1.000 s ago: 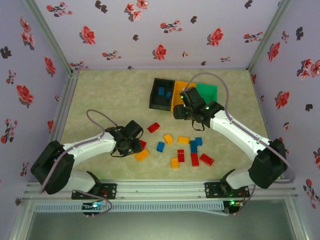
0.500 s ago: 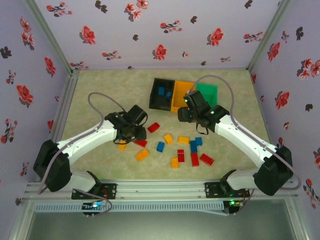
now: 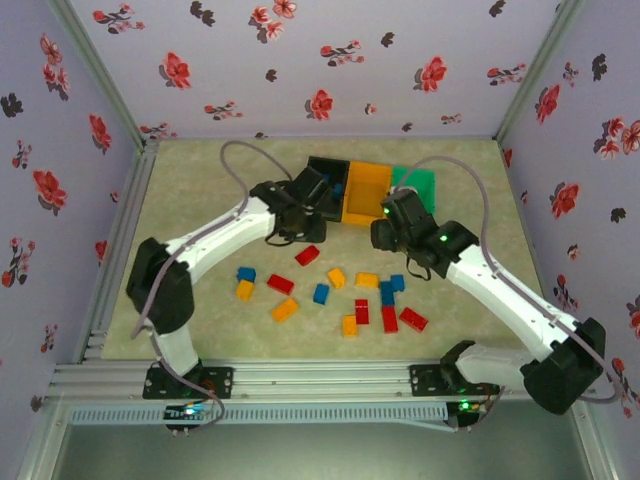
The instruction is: Sort the legos into containers by color
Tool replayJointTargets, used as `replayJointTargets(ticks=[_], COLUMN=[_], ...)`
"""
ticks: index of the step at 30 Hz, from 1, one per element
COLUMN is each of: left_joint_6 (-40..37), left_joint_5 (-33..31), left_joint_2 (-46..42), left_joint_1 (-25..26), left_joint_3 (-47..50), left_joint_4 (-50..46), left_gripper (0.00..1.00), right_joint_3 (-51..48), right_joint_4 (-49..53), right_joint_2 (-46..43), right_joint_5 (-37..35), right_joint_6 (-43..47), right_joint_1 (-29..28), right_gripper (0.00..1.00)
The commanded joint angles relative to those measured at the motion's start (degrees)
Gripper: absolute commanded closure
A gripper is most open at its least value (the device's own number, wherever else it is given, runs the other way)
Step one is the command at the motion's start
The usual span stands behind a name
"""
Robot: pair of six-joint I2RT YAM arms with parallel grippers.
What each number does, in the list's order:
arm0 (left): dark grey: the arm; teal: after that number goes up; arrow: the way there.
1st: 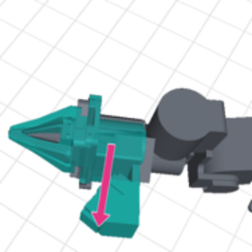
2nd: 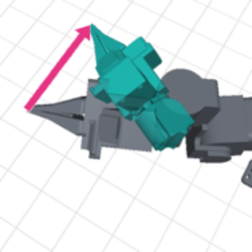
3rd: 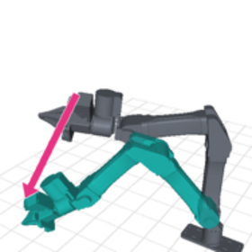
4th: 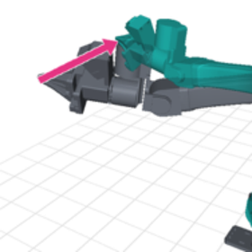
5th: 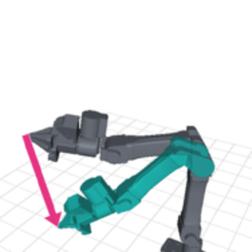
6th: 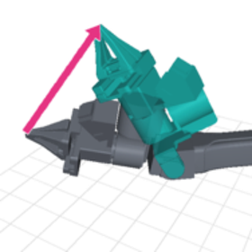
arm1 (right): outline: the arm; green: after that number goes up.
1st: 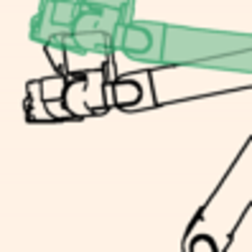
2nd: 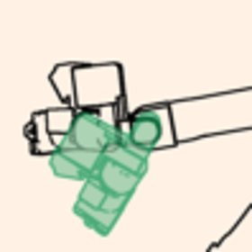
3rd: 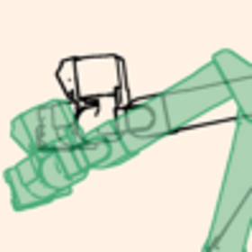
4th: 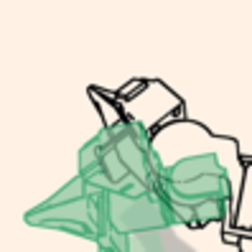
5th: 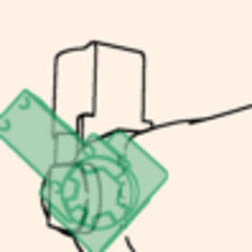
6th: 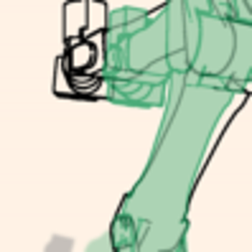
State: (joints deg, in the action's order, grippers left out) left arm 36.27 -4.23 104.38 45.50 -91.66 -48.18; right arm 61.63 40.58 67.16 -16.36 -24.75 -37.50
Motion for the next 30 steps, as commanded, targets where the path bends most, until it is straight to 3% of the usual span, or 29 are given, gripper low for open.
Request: replayJointTargets(ticks=[1,16,18,19,21,23,30], left_joint_6=[-3.7,-10.2,-10.1,-10.3,-10.8,-11.3,-12.6], left_joint_5=[0.1,5.0,5.5,5.6,7.0,7.4,7.5], left_joint_2=[5.7,34.2,37.0,38.2,39.6,39.7,31.5], left_joint_1=[-0.2,-0.3,-0.5,-0.6,-0.8,-0.8,-0.8], left_joint_3=[-8.8,-47.9,-51.9,-53.5,-55.2,-55.6,-49.1], left_joint_4=[-1.1,-3.9,-4.0,-4.1,-4.0,-3.7,-4.0], left_gripper=[0.59,0.60,0.57,0.50,0.37,0.31,0.30], right_joint_3=[-1.3,-4.0,-4.1,-4.2,-4.3,-4.5,-4.9], right_joint_4=[2.9,4.1,4.0,4.1,4.1,4.1,3.7], right_joint_2=[-2.3,-5.7,-5.7,-5.9,-5.9,-5.9,-5.7], right_joint_5=[-2.4,-3.8,-3.8,-3.7,-3.6,-3.6,-3.7], right_joint_6=[-1.9,-3.1,-3.2,-3.1,-3.2,-3.2,-3.1], right_joint_1=[0.1,0.7,0.7,0.7,0.7,0.8,1.0], right_gripper=[0.41,0.41,0.41,0.41,0.41,0.41,0.40])
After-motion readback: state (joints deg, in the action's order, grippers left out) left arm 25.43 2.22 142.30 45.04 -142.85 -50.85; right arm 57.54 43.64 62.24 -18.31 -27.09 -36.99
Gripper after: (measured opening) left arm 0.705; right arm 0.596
